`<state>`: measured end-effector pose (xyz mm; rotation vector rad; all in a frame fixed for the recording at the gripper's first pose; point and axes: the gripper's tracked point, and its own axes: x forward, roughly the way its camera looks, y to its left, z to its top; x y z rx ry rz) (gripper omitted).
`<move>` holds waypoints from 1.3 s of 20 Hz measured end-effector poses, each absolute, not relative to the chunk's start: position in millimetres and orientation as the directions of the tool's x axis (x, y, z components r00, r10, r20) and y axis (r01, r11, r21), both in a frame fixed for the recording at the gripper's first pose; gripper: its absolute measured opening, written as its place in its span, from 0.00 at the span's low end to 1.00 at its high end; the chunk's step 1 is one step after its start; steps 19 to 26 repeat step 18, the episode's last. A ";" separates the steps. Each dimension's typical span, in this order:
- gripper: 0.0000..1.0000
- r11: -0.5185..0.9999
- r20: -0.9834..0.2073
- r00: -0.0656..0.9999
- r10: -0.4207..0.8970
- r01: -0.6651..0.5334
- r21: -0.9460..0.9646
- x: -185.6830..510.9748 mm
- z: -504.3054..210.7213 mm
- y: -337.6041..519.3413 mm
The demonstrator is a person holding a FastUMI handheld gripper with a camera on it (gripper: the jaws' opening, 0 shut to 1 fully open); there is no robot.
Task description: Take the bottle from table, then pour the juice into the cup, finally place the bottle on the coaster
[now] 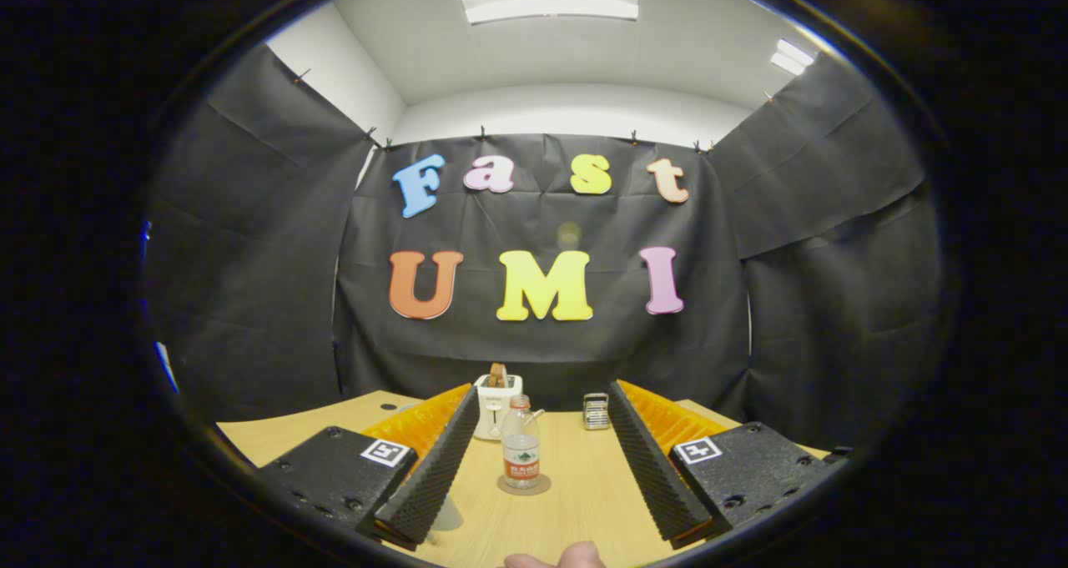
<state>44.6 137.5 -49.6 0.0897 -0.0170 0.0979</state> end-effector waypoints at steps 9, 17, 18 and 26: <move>0.99 0.990 0.014 0.993 0.115 -0.115 0.081 42.8 -51.9 143.9; 0.99 0.988 0.020 0.991 0.130 -0.131 0.080 43.4 -51.7 152.6; 0.99 0.988 0.023 0.991 0.130 -0.131 0.078 43.9 -52.3 153.8; 0.99 0.988 0.023 0.991 0.130 -0.131 0.078 43.9 -52.3 153.8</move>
